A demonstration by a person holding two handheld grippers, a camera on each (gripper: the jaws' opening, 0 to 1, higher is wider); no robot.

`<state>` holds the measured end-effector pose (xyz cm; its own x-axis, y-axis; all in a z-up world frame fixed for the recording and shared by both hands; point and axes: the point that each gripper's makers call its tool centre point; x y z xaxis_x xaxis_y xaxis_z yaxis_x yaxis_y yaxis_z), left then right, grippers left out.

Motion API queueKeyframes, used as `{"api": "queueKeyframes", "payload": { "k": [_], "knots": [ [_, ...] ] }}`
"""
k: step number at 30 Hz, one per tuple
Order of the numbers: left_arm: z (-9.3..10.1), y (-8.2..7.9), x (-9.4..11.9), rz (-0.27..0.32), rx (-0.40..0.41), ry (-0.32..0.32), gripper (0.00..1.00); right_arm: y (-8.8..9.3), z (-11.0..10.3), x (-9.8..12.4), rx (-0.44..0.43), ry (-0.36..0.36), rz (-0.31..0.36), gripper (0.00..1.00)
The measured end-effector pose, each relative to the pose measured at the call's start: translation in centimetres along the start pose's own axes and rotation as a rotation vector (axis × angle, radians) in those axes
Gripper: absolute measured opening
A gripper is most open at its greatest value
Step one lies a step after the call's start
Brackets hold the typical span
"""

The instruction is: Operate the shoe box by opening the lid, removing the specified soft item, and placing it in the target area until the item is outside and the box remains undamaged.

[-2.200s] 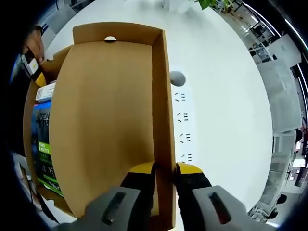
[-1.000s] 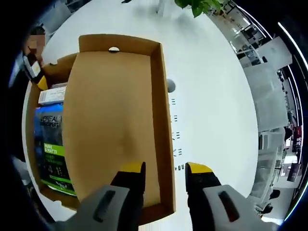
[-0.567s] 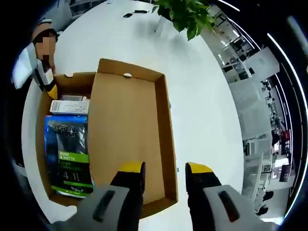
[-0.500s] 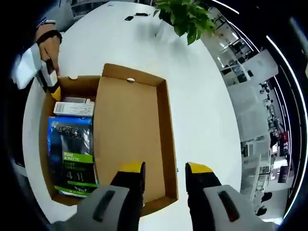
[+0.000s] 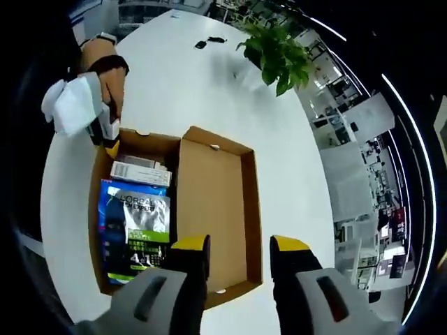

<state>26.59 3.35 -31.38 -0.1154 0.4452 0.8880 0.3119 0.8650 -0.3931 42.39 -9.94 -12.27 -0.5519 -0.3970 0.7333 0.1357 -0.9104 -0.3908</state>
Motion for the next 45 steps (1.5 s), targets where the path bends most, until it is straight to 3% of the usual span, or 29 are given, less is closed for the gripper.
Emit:
{"api": "queueKeyframes", "payload": {
  "k": [9, 18, 45],
  "knots": [
    [-0.2, 0.1, 0.0, 0.0, 0.003, -0.001, 0.07, -0.8, -2.8, 1.8, 0.011, 0.005, 0.036, 0.35],
    [-0.4, 0.2, -0.2, -0.002, 0.004, -0.002, 0.08, -1.7, -5.6, 2.2, 0.007, 0.008, 0.085, 0.36],
    [-0.2, 0.1, -0.3, -0.021, -0.001, -0.012, 0.08, 0.7, -11.2, 2.0, -0.027, -0.011, 0.071, 0.38]
  ]
}}
Point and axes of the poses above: the point that each gripper's makers call its tool centre point, and the gripper's own axes: x roughly backward along the fingers, z roughly to its right, y roughly out of its underside, and after that the axes turned 7 degrees about z, right-handed
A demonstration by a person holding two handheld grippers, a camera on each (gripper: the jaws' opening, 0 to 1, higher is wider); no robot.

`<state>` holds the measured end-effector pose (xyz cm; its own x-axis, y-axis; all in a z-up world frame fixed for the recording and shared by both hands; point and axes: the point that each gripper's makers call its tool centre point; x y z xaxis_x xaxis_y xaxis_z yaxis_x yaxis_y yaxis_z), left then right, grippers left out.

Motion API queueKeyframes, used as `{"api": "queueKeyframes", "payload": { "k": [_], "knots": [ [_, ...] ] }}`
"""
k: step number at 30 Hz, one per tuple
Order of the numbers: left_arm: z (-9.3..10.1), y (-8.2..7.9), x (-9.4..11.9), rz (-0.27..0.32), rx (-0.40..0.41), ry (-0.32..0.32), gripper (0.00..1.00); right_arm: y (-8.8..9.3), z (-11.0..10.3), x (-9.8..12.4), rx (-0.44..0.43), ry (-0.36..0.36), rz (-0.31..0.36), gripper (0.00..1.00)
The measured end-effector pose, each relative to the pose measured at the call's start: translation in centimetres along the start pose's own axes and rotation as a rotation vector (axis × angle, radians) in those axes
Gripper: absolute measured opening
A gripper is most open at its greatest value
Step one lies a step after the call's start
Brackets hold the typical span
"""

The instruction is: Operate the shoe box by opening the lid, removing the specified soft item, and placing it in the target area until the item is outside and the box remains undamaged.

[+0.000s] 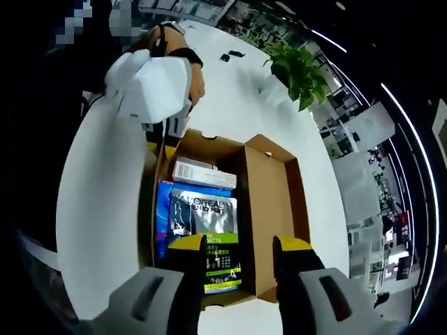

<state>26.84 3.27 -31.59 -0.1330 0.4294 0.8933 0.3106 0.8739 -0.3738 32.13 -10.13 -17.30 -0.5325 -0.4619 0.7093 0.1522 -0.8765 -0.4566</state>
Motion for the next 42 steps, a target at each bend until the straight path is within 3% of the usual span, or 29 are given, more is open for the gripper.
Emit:
{"api": "queueKeyframes", "payload": {
  "k": [24, 28, 34, 42],
  "knots": [
    [0.3, 0.1, 0.0, -0.009, -0.004, -0.002, 0.08, -0.2, -1.9, -0.6, 0.0, -0.026, -0.006, 0.4],
    [0.2, 0.1, 0.1, -0.011, -0.005, -0.003, 0.08, 0.4, -2.7, -0.7, -0.002, -0.026, -0.014, 0.4],
    [0.3, 0.1, 0.1, -0.011, -0.006, -0.002, 0.08, 2.2, -3.4, -1.4, 0.032, -0.022, -0.088, 0.41],
    [0.3, 0.1, 0.1, -0.012, -0.004, -0.004, 0.08, 3.7, -5.4, -2.8, 0.037, -0.07, -0.121, 0.42]
  ]
}}
Point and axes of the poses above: the point that each gripper's makers call its tool centre point, and the gripper's own axes: x roughly backward along the fingers, z roughly to its right, y roughly out of its underside, and after that the axes turned 7 degrees about z, right-handed
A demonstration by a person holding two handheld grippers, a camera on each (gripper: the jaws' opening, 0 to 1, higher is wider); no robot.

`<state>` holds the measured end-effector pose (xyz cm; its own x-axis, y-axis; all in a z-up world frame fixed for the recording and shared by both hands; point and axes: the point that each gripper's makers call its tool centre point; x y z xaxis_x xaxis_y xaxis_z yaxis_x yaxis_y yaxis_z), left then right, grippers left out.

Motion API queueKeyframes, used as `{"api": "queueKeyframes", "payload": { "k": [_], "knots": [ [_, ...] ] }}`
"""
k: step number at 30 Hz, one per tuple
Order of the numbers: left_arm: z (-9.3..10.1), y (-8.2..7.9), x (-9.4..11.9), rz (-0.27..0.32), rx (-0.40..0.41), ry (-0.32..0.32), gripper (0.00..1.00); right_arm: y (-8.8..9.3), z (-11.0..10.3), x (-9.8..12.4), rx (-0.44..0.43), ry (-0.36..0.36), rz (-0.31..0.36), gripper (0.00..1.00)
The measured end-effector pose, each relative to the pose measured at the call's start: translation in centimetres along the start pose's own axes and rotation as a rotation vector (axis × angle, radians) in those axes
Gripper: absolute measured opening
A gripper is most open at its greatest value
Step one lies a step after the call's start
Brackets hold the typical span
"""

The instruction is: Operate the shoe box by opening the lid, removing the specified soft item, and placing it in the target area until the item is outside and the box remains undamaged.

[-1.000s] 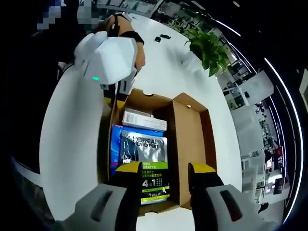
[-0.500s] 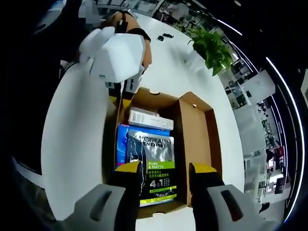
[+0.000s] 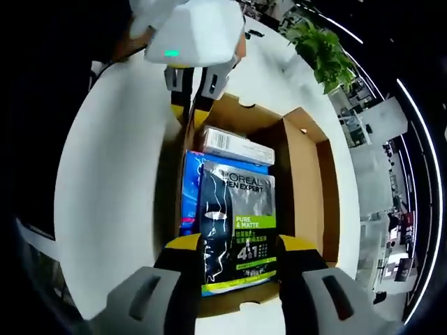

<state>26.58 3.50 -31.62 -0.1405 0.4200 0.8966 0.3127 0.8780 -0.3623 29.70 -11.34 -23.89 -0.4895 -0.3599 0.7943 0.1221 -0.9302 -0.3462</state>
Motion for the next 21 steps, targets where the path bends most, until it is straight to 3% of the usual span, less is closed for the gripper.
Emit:
{"api": "queueKeyframes", "payload": {
  "k": [21],
  "knots": [
    [0.6, -0.1, 0.2, 0.002, 0.0, 0.002, 0.08, 0.6, -0.8, -2.2, 0.024, -0.093, -0.015, 0.46]
  ]
}}
Point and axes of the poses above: the point that each gripper's makers call its tool centre point, and the gripper's own axes: x roughly backward along the fingers, z roughly to its right, y roughly out of its underside, and after that the axes turned 7 degrees about z, right-handed
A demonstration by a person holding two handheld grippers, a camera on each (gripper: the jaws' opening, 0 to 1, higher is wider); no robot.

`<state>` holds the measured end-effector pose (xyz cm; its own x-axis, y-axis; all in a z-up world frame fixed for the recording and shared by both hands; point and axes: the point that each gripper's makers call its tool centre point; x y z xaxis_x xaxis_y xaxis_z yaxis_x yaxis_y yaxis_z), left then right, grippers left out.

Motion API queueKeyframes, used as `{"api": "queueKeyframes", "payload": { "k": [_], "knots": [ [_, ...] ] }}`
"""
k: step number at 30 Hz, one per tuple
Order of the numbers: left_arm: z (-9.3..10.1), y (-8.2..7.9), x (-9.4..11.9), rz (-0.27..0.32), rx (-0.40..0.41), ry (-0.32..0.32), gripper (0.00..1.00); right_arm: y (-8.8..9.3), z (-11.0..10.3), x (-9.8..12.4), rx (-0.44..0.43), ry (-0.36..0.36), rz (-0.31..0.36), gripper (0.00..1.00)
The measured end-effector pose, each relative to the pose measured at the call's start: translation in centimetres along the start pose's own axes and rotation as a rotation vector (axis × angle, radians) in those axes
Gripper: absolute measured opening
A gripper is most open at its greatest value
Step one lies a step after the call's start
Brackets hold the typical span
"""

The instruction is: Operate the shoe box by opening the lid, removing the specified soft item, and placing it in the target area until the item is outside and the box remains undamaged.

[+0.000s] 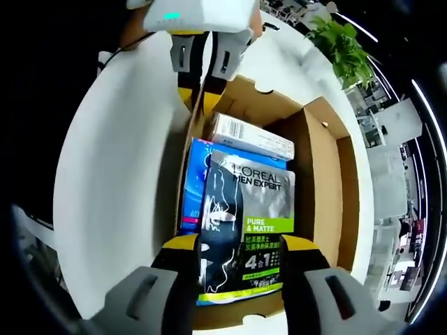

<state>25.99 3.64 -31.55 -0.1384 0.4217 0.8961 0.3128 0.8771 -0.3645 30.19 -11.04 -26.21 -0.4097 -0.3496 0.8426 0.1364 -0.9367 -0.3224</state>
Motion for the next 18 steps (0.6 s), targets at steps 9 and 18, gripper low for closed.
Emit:
{"api": "queueKeyframes", "payload": {
  "k": [9, 18],
  "knots": [
    [-0.1, 0.1, 0.0, 0.0, -0.001, 0.001, 0.08, -0.1, -0.2, -0.7, 0.008, -0.014, -0.014, 0.45],
    [-0.2, 0.1, -0.1, 0.0, -0.002, 0.001, 0.08, 0.0, -0.1, -1.3, 0.002, -0.02, -0.016, 0.45]
  ]
}}
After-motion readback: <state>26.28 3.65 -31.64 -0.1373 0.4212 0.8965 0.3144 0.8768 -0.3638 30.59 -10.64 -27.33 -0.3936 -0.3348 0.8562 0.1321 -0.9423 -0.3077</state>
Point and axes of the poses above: the point that each gripper's makers call its tool centre point, and the gripper's own axes: x roughly backward along the fingers, z roughly to its right, y roughly out of its underside, and after that the axes turned 7 degrees about z, right-handed
